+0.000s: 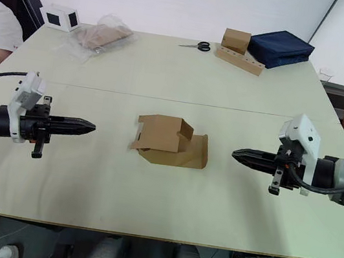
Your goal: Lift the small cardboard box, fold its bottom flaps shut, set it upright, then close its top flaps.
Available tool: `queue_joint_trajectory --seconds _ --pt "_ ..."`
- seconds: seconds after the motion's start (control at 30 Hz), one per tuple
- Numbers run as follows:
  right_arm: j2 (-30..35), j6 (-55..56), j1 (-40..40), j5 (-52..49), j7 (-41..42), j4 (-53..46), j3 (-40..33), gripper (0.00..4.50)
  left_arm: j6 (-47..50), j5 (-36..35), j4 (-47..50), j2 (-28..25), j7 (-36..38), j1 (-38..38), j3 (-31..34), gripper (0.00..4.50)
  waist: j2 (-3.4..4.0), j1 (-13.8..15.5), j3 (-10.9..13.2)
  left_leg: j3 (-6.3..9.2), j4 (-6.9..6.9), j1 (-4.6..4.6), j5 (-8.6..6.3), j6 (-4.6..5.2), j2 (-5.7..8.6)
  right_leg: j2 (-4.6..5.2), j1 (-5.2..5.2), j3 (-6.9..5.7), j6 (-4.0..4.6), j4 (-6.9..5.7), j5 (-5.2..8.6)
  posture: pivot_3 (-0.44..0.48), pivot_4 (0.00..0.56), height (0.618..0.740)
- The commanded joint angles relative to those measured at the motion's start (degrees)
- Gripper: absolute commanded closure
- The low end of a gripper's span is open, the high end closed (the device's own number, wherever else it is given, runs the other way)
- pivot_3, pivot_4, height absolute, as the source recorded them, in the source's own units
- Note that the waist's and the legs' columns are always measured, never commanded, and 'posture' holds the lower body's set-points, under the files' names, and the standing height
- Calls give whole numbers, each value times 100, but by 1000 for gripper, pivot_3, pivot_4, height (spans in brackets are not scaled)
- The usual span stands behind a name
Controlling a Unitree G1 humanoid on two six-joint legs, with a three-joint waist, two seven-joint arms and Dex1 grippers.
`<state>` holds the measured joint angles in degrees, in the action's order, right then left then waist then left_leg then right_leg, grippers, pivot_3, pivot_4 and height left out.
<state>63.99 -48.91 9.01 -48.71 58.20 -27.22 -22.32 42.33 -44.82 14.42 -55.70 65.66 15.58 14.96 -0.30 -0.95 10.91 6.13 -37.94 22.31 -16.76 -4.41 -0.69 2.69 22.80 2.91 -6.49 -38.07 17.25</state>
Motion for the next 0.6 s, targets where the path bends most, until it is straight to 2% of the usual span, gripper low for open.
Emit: queue_joint_trajectory --seconds 0.03,0.17,0.6 --pt "10 15 10 -77 -50 -172 -202 4500 37 -178 117 -2 -72 175 189 4423 0 2 0 0 0 0 0 0 0 0 0 0 0 0 0 0 150 740" --pt "-12 -44 1 -137 -93 -217 -234 4500 199 -372 181 -60 -69 238 195 4423 0 -1 0 0 0 0 0 0 0 0 0 0 0 0 0 0 150 740" --pt "-230 101 18 -63 -322 -291 -52 4500 247 -253 137 -51 -150 233 73 4423 0 -1 0 -1 0 0 0 0 0 0 -1 0 0 1 0 0 150 740"
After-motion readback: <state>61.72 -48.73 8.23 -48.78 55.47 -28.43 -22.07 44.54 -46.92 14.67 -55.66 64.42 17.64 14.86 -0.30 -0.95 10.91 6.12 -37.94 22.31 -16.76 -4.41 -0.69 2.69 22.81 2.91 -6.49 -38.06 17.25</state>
